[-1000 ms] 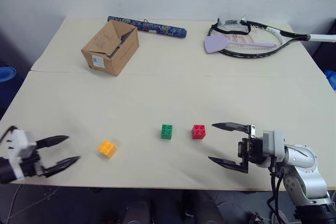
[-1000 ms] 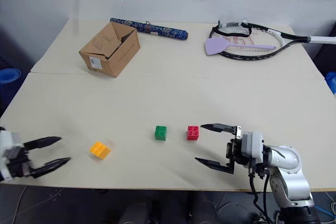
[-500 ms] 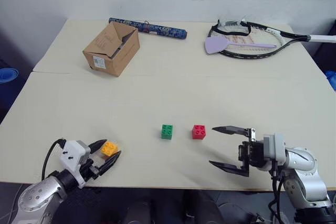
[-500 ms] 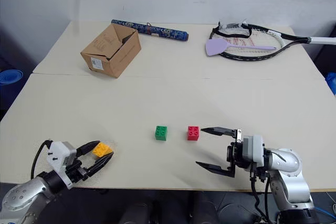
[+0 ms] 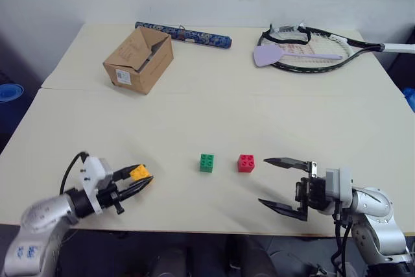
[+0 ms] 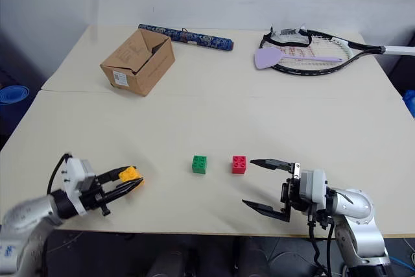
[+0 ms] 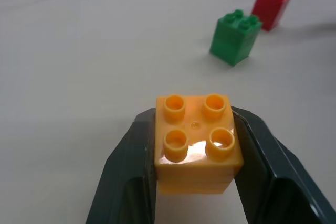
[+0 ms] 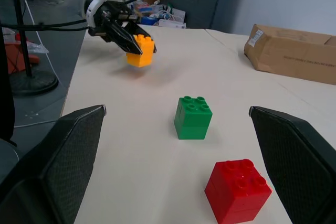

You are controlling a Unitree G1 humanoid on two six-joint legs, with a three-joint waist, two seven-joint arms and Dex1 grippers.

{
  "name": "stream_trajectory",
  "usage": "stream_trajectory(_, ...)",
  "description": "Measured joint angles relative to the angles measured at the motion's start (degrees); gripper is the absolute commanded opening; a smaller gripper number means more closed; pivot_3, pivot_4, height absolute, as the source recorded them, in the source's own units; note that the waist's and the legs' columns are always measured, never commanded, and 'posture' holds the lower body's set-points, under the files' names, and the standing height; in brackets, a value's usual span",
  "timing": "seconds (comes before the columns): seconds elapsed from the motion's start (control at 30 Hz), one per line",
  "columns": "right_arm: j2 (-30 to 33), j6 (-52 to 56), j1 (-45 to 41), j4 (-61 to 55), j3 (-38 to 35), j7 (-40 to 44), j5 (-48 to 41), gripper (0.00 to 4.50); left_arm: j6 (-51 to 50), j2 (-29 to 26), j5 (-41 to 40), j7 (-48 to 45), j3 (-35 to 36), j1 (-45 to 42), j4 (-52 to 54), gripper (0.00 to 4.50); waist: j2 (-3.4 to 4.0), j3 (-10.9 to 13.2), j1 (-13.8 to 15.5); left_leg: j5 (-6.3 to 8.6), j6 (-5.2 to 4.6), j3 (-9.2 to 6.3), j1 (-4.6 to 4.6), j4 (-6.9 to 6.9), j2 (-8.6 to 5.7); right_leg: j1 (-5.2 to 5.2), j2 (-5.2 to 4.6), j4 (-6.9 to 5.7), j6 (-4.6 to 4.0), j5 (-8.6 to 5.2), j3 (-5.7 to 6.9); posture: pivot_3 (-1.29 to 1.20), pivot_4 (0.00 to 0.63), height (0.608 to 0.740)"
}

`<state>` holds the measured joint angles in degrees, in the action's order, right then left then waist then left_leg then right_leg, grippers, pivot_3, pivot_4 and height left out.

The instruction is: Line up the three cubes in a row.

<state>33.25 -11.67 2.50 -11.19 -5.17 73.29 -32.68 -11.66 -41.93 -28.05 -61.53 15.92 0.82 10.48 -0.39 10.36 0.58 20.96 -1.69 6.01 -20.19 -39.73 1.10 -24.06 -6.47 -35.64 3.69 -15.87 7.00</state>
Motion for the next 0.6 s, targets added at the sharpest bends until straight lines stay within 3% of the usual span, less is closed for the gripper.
stream_trajectory(0.1, 0.02, -0.39, -1.18, 0.43, -0.04, 0.06, 0.04, 4.50, 5.60, -3.06, 1.74, -11.35, -5.70, -13.49, -11.71, 1.51, 0.11, -0.03, 0.11, 0.00, -0.01, 0.08, 0.00, 0.00, -0.06, 0.01, 0.04, 0.02, 0.01, 0.00, 0.04, 0.00, 0.150, 0.740)
stream_trajectory(0.27, 0.07, -0.55, -1.97, 0.39, -0.80, -1.77, 0.66, 4.50, 16.41, -0.04, 8.92, -24.45, -17.24, -32.51, -31.63, 1.51, 0.11, -0.03, 0.58, 0.00, -0.08, 0.23, -0.10, -0.09, -0.06, -0.01, 0.31, -0.12, 0.09, 0.05, 0.53, 0.00, 0.150, 0.740)
stream_trajectory(0.43, 0.39, 0.47, 1.06, -2.03, -2.17, -4.23, 0.70, 4.50, 21.42, 4.88, 11.34, -24.51, -21.29, -37.14, -42.02, 1.51, 0.07, -0.01, 0.29, 0.03, -0.14, 0.35, -0.12, -0.18, -0.02, -0.01, 0.35, -0.06, 0.21, 0.11, 0.55, 0.00, 0.150, 0.740)
stream_trajectory(0.6, 0.48, 0.92, 2.67, -4.62, -2.33, -6.17, 0.75, 4.50, 23.07, 6.02, 12.49, -24.52, -23.77, -37.97, -45.23, 1.51, 0.06, 0.00, 0.20, 0.03, -0.15, 0.35, -0.12, -0.26, 0.05, -0.01, 0.25, -0.08, 0.28, 0.15, 0.44, 0.00, 0.150, 0.740)
